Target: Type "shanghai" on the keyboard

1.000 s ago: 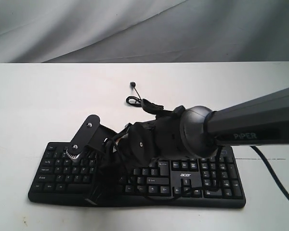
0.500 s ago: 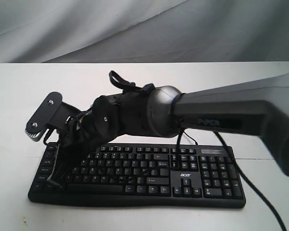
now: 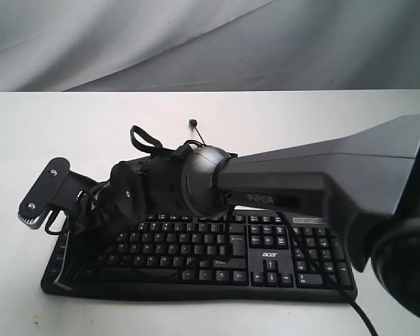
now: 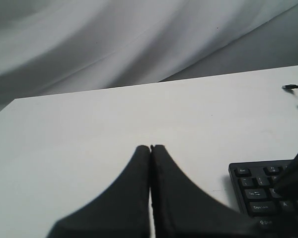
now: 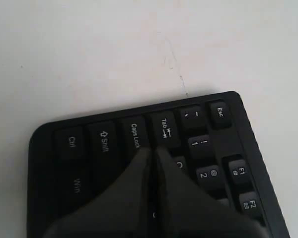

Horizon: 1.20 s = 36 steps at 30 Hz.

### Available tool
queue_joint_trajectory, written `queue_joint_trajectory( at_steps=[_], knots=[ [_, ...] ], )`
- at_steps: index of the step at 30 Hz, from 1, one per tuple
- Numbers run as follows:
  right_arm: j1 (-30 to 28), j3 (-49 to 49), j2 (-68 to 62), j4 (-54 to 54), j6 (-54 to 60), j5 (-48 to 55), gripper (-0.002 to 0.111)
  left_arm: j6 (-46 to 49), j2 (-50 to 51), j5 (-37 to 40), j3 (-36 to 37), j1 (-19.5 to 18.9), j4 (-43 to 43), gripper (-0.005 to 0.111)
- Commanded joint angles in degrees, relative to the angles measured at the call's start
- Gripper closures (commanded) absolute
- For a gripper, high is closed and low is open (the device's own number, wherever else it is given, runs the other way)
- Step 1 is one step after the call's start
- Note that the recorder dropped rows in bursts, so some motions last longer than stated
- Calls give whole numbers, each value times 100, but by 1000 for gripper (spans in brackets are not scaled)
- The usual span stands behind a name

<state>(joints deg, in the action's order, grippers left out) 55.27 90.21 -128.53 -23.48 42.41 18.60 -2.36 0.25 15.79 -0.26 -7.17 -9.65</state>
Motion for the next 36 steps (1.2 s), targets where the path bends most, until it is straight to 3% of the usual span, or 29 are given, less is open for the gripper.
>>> queue_joint_trajectory(
  at_steps=[1,15,27,36],
  knots=[
    [14,33,12,44,-10,-49,108,-25,-25,-57,26,42,10,107],
    [14,33,-269,-52,-43,-36,108,-25,-25,-57,26,42,10,107],
    [-77,-8,283,85,-86,123,108,-25,-25,-57,26,42,10,107],
    [-313,-1426,1289,86,-96,-101,108,-25,-25,-57,26,42,10,107]
  ],
)
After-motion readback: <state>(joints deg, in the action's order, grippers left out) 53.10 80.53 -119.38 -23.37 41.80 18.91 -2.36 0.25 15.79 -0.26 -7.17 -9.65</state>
